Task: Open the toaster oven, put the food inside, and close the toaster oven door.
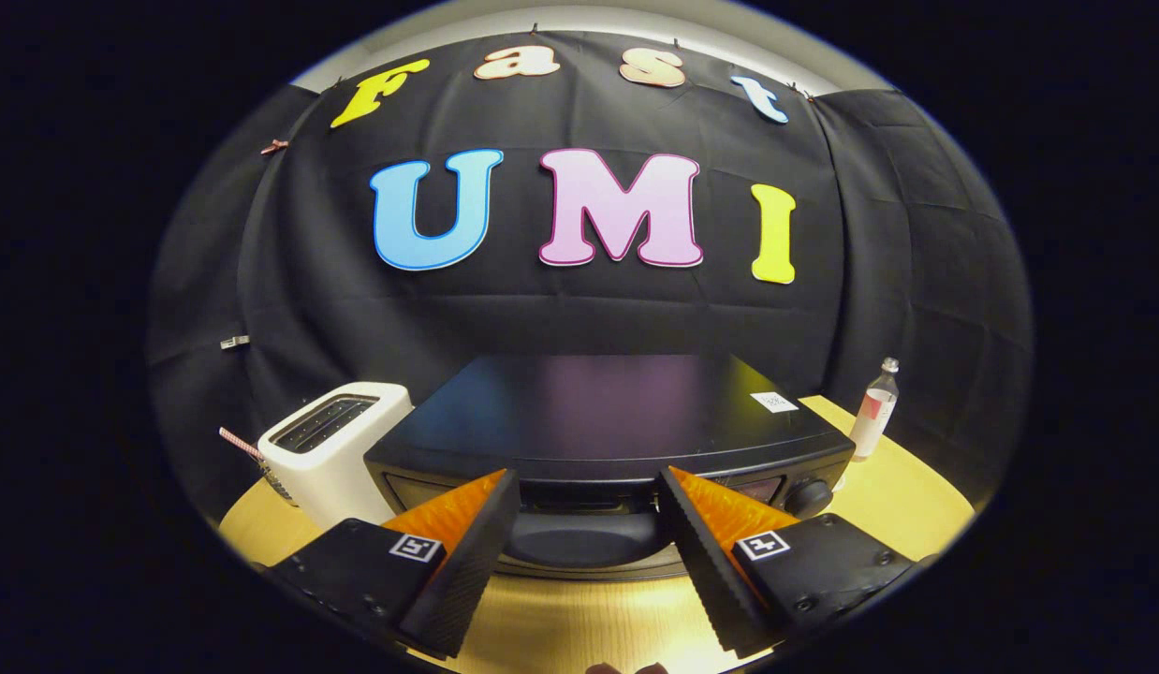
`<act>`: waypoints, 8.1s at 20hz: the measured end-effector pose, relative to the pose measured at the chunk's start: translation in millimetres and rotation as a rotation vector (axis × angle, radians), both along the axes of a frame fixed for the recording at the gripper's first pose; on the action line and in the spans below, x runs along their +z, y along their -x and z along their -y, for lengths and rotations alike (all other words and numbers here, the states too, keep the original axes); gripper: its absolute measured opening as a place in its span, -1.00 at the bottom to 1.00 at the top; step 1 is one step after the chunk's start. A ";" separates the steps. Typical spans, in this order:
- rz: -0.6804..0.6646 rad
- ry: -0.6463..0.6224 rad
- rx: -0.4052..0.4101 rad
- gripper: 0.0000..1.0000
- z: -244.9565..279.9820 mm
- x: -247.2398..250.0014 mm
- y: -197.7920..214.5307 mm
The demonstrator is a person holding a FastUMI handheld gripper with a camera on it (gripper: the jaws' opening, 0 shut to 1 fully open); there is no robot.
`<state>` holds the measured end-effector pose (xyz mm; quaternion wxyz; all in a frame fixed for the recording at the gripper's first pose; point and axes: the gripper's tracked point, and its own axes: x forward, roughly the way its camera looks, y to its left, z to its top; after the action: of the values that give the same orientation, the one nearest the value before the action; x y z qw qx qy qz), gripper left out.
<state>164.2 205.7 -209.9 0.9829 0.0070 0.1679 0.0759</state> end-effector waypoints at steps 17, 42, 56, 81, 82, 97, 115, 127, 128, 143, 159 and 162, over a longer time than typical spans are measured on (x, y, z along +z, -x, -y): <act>-0.195 0.010 0.049 0.98 15.0 -63.9 123.4; -0.361 0.027 0.051 0.98 282.2 -20.1 143.4; -0.732 -0.092 0.042 1.00 349.2 -147.6 152.8; -0.917 -0.279 -0.048 -0.87 355.7 -178.7 164.3; -0.926 -0.332 -0.062 -0.87 353.1 -177.6 164.6; -0.982 -0.833 -0.217 -0.88 329.7 -140.1 186.6; -0.796 -1.123 -0.303 -0.87 239.3 -47.5 202.1; -0.755 -1.132 -0.225 -0.88 107.1 -55.3 112.8; -0.751 -1.121 -0.219 -0.88 98.5 -58.1 105.6; -0.587 -1.152 -0.394 -0.88 42.0 -106.7 1.2; -0.484 -0.864 -0.345 0.97 40.7 -80.3 41.4; -0.492 -0.719 -0.262 0.97 38.0 -66.6 74.6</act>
<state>89.5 167.7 -276.5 0.8502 0.3867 0.3572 0.0005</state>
